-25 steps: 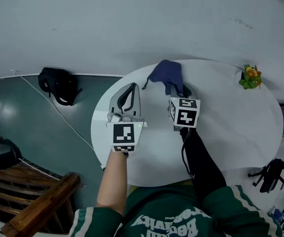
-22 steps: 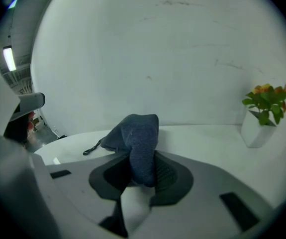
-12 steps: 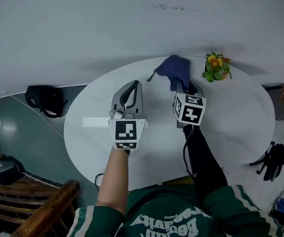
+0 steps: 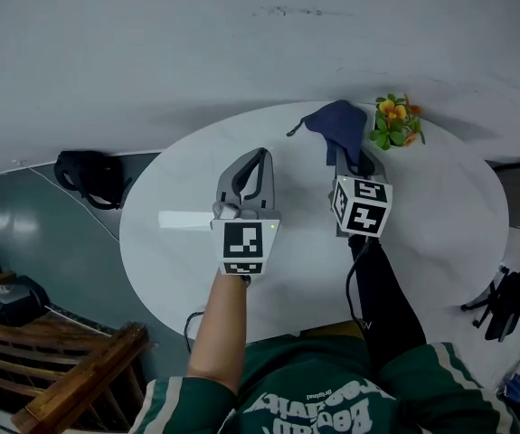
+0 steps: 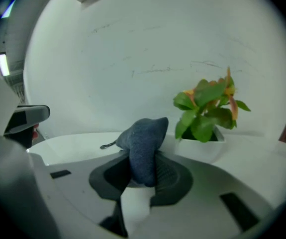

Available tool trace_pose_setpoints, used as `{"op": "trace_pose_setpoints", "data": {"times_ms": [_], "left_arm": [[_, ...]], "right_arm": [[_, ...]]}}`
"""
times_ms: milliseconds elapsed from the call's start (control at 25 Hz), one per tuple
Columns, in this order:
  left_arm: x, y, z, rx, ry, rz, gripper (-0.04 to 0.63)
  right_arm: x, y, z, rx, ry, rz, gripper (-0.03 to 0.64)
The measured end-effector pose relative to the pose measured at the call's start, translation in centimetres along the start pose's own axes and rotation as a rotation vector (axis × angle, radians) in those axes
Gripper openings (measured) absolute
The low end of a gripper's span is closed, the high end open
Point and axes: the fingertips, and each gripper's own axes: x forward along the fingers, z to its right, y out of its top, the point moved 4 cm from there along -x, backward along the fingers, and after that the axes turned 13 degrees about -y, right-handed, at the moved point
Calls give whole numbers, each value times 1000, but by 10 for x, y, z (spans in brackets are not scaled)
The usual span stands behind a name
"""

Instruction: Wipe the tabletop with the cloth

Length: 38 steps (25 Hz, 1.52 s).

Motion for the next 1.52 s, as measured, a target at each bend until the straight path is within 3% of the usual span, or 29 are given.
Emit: {"op": "trace_pose_setpoints", "data": {"times_ms": [240, 480, 680, 920, 1040, 1200, 1520], "left_arm": [[-84, -10, -60, -19, 95, 1, 0], [-194, -33, -133, -25, 212, -14, 0], [-272, -58, -177, -34, 292, -35, 0], [-342, -93, -208, -76, 358, -71, 0], [-356, -110, -214, -102, 389, -96, 0], [-361, -121, -214, -128, 377, -91, 0], [-327, -121, -198, -135, 294, -83, 0]], "right_arm": [[-37, 11, -100, -29, 150, 69, 94], [-86, 9, -245, -32, 333, 96, 94], [-127, -13, -358, -88, 475, 75, 94], [-161, -49, -440, -137, 560, 10, 94], [-161, -73, -466, -162, 586, -59, 94], [-152, -102, -469, -155, 553, -172, 94], [-138, -97, -422, -154, 460, -149, 94]]}}
